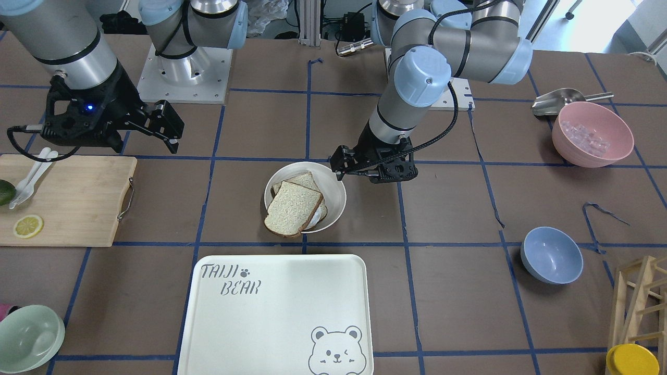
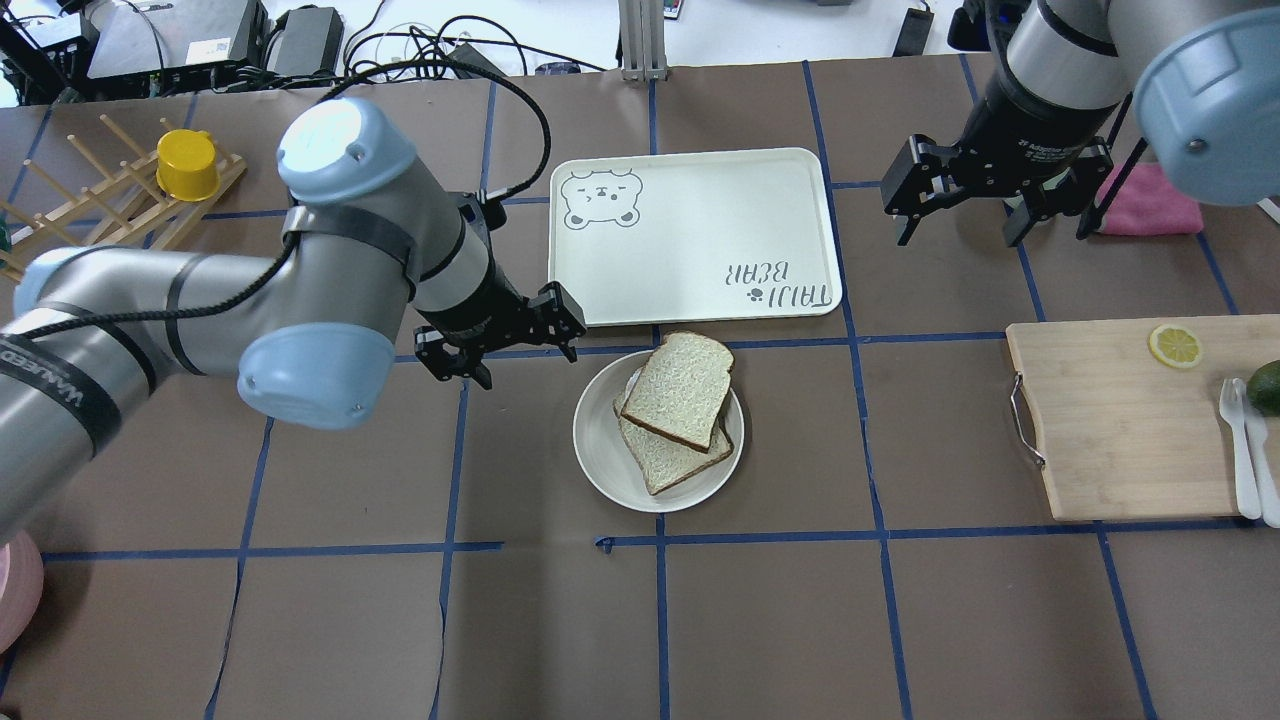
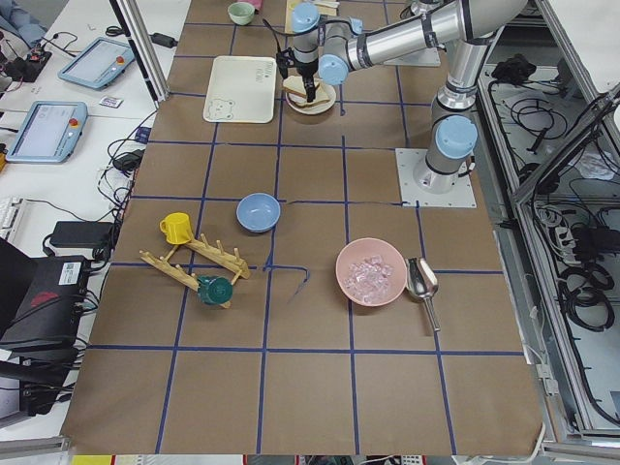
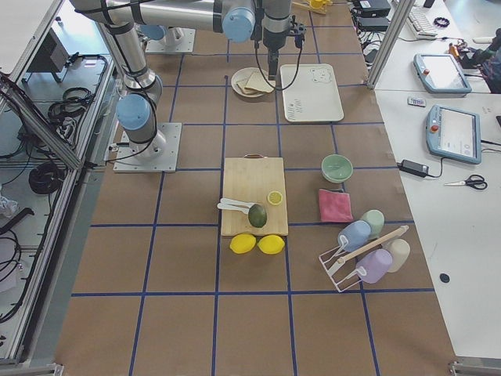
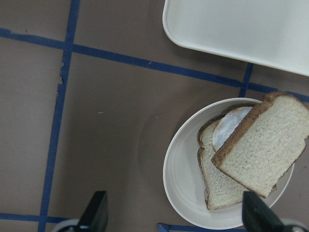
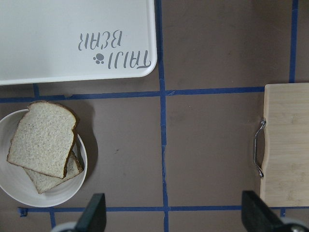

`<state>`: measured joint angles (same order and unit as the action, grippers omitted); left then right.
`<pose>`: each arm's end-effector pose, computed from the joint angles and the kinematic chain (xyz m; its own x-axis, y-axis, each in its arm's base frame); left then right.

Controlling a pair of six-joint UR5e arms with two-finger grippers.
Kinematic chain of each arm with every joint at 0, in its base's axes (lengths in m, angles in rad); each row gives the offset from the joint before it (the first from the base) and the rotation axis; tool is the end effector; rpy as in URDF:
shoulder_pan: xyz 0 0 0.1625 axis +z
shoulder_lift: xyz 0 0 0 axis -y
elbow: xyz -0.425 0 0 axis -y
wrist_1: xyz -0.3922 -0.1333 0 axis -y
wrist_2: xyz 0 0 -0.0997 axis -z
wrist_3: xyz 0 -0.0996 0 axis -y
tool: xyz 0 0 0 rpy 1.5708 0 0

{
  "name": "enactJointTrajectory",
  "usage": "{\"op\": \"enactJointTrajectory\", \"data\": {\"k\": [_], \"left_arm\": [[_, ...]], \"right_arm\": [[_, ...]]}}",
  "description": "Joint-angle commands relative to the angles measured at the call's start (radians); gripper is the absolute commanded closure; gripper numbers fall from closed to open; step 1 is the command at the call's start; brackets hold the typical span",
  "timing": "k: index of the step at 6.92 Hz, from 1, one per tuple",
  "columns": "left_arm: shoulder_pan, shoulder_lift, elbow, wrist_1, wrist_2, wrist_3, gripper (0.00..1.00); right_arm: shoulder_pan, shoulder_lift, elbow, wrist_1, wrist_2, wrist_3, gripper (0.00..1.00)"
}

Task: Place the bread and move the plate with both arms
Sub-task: 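Move the left gripper down to the rim of the white plate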

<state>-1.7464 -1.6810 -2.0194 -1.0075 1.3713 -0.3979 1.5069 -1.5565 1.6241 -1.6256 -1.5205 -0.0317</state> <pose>-0.2344 -0.4453 0.2798 -0.9572 -0.2229 0.1844 -0.2128 0.9744 0.0726 0.1064 -0.5036 0.4602 -0.9982 0.0328 -0.0507 0.0322 0.9994 0.0112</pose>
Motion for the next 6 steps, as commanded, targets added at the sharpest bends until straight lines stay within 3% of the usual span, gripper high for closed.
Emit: {"op": "enactJointTrajectory", "data": {"k": [1,6], "left_arm": [[-0.018,-0.029,-0.068,0.09,0.002,-0.019,0.05],[-0.031,-0.126,-0.071,0.138,0.005,-0.047,0.15]], "right_arm": [[0.0,0.001,0.0,-0.008,-0.001,-0.002,0.0],[0.001,0.001,0.002,-0.008,-0.001,-0.001,0.0]]}}
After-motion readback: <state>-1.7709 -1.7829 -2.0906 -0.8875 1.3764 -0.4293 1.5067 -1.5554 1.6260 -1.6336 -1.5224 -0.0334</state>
